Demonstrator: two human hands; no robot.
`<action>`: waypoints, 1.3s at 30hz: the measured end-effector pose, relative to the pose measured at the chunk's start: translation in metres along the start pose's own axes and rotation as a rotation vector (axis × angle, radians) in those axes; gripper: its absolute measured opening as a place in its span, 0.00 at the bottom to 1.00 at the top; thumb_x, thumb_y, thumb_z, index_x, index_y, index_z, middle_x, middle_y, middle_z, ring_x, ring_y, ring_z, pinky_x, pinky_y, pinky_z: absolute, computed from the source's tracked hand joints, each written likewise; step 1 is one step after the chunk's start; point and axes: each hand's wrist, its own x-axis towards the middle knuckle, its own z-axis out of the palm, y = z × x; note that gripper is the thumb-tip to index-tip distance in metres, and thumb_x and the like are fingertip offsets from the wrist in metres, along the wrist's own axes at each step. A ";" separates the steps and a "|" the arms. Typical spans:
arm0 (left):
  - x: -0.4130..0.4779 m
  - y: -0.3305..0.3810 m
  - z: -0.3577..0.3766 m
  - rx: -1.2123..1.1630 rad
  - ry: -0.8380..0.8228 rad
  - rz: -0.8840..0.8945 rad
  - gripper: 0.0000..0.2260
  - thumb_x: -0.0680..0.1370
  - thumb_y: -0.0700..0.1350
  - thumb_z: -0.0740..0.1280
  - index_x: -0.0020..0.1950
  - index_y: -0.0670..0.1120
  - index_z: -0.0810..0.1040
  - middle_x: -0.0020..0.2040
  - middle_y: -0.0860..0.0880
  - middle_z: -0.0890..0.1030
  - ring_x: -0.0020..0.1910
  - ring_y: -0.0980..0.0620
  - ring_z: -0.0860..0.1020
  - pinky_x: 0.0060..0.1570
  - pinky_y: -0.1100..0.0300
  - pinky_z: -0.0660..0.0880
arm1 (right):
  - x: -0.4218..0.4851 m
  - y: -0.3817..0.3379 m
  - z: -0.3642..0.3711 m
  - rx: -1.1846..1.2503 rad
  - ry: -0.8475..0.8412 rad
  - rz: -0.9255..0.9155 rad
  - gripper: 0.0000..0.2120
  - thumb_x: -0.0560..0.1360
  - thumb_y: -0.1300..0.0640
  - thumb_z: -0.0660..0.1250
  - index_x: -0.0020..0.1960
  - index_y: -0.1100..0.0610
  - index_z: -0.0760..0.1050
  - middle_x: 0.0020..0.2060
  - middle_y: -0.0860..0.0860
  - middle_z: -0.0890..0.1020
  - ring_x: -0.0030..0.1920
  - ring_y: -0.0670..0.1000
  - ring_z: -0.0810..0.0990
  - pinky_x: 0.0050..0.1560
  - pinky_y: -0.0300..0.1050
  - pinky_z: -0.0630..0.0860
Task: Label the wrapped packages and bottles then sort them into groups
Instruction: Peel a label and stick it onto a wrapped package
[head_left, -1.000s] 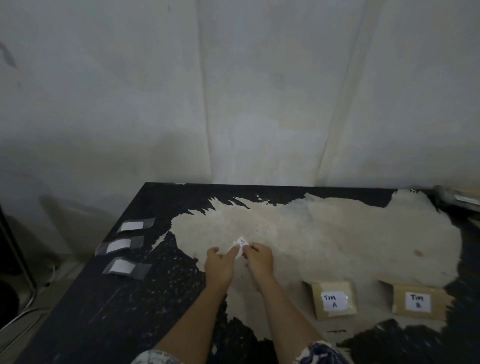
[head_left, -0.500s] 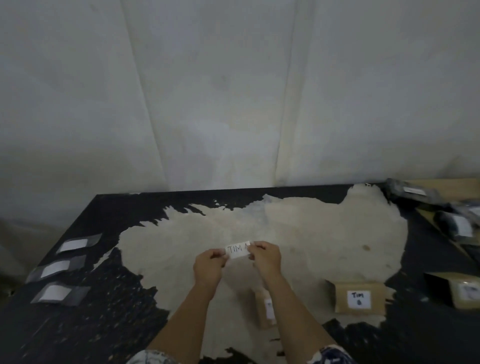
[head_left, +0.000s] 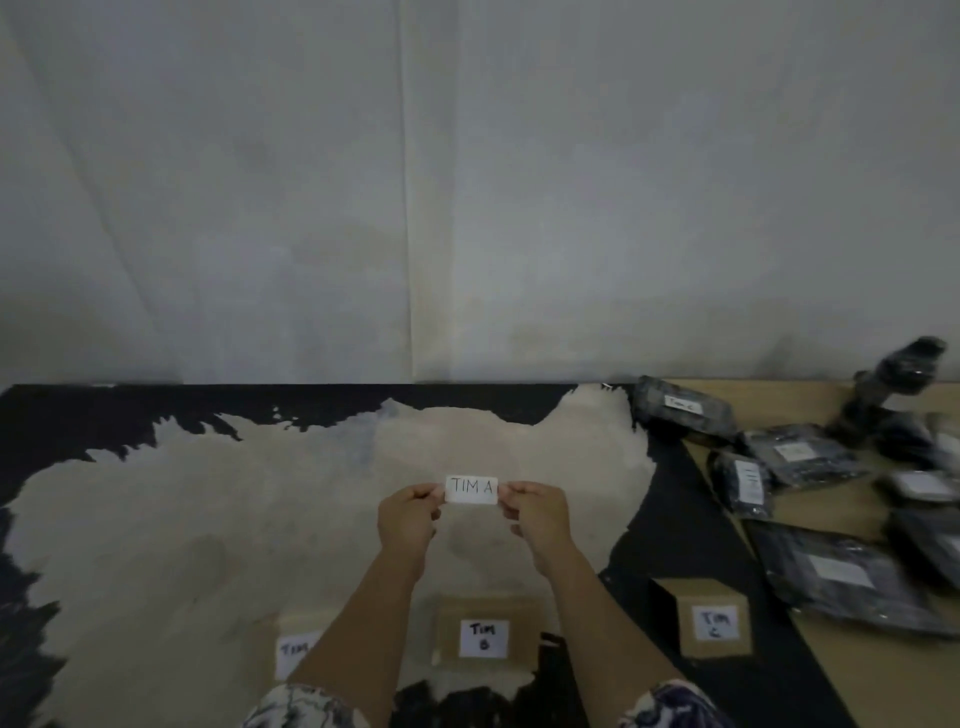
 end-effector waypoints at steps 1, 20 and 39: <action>-0.008 -0.002 0.012 0.011 0.003 0.000 0.04 0.77 0.37 0.65 0.50 0.40 0.80 0.38 0.46 0.78 0.36 0.53 0.73 0.33 0.61 0.70 | 0.001 0.002 -0.014 0.000 0.001 0.004 0.09 0.75 0.62 0.68 0.37 0.53 0.79 0.36 0.55 0.82 0.37 0.51 0.76 0.37 0.42 0.72; -0.152 -0.070 0.175 0.101 -0.044 -0.004 0.08 0.78 0.39 0.65 0.54 0.41 0.80 0.49 0.44 0.81 0.45 0.49 0.77 0.45 0.56 0.76 | -0.016 0.036 -0.240 -0.175 0.034 -0.134 0.05 0.75 0.61 0.67 0.46 0.60 0.82 0.40 0.52 0.83 0.44 0.50 0.81 0.43 0.41 0.78; -0.240 -0.078 0.484 0.183 -0.198 0.050 0.03 0.75 0.37 0.68 0.44 0.44 0.81 0.47 0.45 0.82 0.48 0.47 0.79 0.49 0.54 0.77 | 0.068 0.035 -0.538 -0.158 0.317 -0.068 0.06 0.74 0.59 0.69 0.48 0.60 0.82 0.41 0.53 0.83 0.46 0.53 0.80 0.50 0.50 0.79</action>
